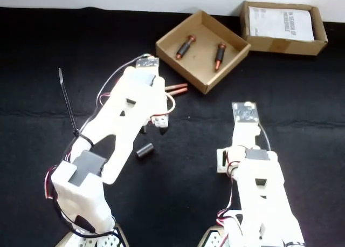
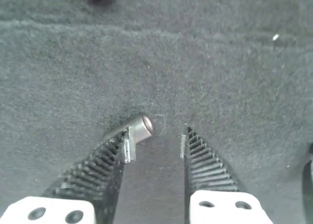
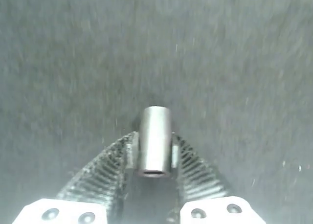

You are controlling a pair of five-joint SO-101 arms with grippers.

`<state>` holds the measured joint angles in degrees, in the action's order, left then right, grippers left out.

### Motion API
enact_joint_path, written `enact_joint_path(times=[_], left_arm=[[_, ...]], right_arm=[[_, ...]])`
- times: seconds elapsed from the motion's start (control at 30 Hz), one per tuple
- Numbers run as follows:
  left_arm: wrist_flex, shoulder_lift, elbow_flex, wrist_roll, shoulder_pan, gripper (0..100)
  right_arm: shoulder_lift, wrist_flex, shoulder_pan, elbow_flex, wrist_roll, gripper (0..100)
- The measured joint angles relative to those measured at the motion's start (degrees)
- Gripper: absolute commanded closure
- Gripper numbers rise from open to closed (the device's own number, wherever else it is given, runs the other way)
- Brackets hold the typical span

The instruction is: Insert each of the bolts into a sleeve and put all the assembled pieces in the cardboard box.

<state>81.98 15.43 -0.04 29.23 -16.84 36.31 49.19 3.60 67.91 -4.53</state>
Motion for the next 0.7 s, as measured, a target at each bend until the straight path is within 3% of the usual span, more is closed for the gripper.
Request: enact_joint_path(times=[0.2, 0.7], left_arm=[[0.0, 0.3, -0.4, 0.3, 0.0, 83], [2.4, 0.3, -0.4, 3.5, 0.0, 83]], right_arm=[[0.1, 1.2, 0.0, -0.4, -5.5, 75.3], [0.1, 11.3, 3.8, -13.5, -6.1, 75.3]])
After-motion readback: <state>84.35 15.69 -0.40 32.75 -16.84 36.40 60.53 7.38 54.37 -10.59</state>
